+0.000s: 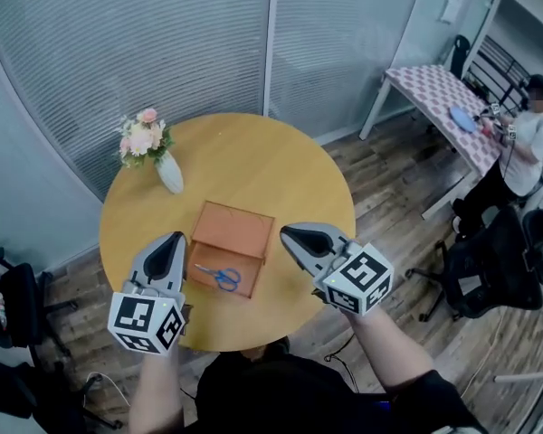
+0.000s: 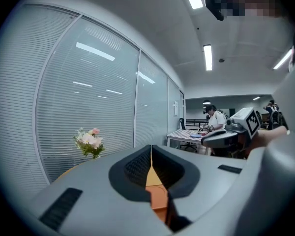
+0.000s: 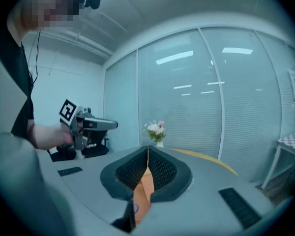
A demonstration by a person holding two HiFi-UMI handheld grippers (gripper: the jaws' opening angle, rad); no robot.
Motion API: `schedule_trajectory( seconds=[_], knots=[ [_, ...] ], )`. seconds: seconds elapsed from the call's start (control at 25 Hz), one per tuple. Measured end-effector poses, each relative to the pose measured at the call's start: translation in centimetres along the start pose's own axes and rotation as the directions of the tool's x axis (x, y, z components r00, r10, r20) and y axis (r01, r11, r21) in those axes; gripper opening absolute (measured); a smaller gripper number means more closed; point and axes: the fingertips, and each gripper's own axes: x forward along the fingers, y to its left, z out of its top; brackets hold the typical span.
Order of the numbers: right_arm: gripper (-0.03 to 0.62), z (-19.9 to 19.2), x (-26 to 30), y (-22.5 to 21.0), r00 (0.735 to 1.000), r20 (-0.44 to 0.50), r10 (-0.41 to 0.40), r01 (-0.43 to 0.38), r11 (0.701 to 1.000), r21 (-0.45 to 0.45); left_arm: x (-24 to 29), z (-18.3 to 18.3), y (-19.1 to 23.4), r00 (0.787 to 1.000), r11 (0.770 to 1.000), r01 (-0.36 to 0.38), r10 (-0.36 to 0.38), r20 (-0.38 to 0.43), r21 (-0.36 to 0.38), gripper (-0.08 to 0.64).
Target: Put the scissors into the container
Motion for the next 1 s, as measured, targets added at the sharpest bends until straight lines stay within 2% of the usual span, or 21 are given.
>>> schedule_trajectory(
  seconds=[0.08, 0.16, 0.32, 0.52, 1.0],
  knots=[
    [0.037, 2.9, -1.1, 0.0, 0.993, 0.110, -0.041, 0.038, 0.999, 0.023, -0.4, 0.9, -0.3, 1.000, 1.000, -0.014, 0.014, 0.021, -0.002, 0.018],
    [0.035, 5.4, -2.3, 0.2, 0.975, 0.207, -0.086, 0.078, 0.996, 0.045, -1.0, 1.6, -0.5, 0.999, 1.000, -0.023, 0.023, 0.037, 0.007, 0.018],
    [0.035, 8.1, -3.1, 1.1, 0.943, 0.305, -0.132, 0.126, 0.991, 0.038, -2.3, 2.8, -0.1, 0.998, 0.999, -0.030, 0.029, 0.058, 0.027, 0.018],
    [0.035, 8.6, -2.7, 2.1, 0.940, 0.309, -0.142, 0.151, 0.989, -0.004, -3.9, 3.7, 1.2, 0.995, 0.998, -0.053, 0.050, 0.085, 0.033, 0.018],
    [0.035, 7.5, -1.6, 2.7, 0.949, 0.280, -0.145, 0.159, 0.987, -0.028, -4.0, 1.8, 2.4, 0.996, 0.998, -0.063, 0.063, 0.069, -0.002, 0.018]
  ],
)
